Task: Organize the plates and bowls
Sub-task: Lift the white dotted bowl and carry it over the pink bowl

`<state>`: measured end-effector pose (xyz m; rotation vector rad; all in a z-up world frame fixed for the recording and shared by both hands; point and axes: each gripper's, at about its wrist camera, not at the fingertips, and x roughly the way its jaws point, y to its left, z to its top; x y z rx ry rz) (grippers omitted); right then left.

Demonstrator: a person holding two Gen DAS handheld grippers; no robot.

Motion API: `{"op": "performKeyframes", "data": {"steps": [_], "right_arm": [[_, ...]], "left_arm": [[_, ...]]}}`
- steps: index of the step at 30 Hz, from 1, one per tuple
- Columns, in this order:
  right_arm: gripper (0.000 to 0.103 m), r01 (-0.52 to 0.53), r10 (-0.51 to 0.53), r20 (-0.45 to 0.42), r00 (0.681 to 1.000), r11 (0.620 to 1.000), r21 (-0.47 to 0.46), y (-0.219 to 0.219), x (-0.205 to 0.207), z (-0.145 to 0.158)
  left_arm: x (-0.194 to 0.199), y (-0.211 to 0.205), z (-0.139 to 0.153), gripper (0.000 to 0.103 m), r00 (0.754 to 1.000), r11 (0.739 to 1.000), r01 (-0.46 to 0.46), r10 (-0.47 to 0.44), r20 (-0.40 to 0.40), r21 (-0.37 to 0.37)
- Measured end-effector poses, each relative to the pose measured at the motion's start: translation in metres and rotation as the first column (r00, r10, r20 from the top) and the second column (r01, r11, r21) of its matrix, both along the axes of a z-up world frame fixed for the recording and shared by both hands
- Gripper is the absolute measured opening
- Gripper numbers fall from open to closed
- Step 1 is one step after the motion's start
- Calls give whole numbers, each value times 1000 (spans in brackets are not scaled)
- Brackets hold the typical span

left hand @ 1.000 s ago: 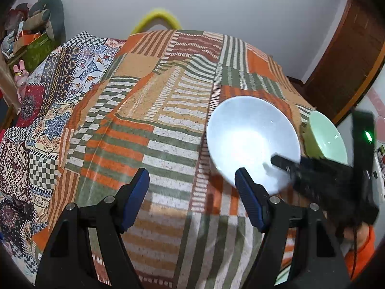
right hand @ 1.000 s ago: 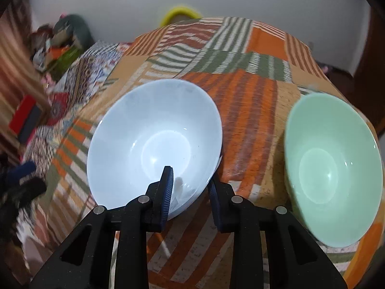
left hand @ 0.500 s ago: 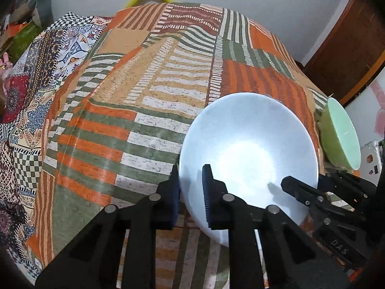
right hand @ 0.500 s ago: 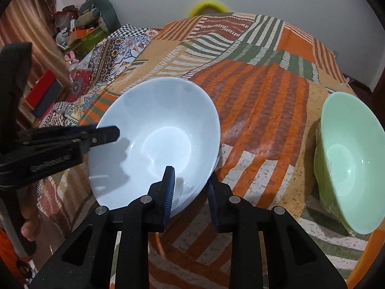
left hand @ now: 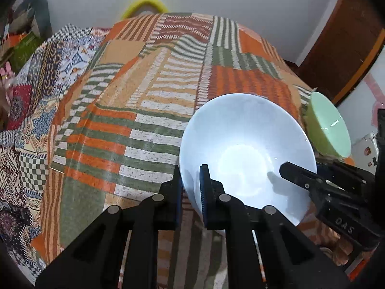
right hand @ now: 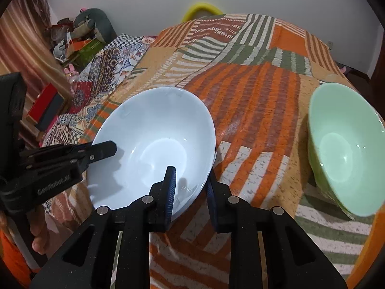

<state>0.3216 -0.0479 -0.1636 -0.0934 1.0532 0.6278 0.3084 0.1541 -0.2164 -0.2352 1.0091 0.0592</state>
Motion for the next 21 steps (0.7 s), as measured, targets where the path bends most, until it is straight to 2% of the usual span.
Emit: {"op": "performKeyframes", "data": {"steps": [12, 21], "right_arm": [[22, 45, -48, 66, 997, 998, 55, -23, -31, 47], [22, 42, -55, 105, 993, 992, 118, -32, -62, 79]], "left_arm": [[-47, -28, 55, 12, 994, 999, 30, -32, 105, 22], [-93, -37, 94, 12, 985, 999, 18, -24, 173, 33]]}}
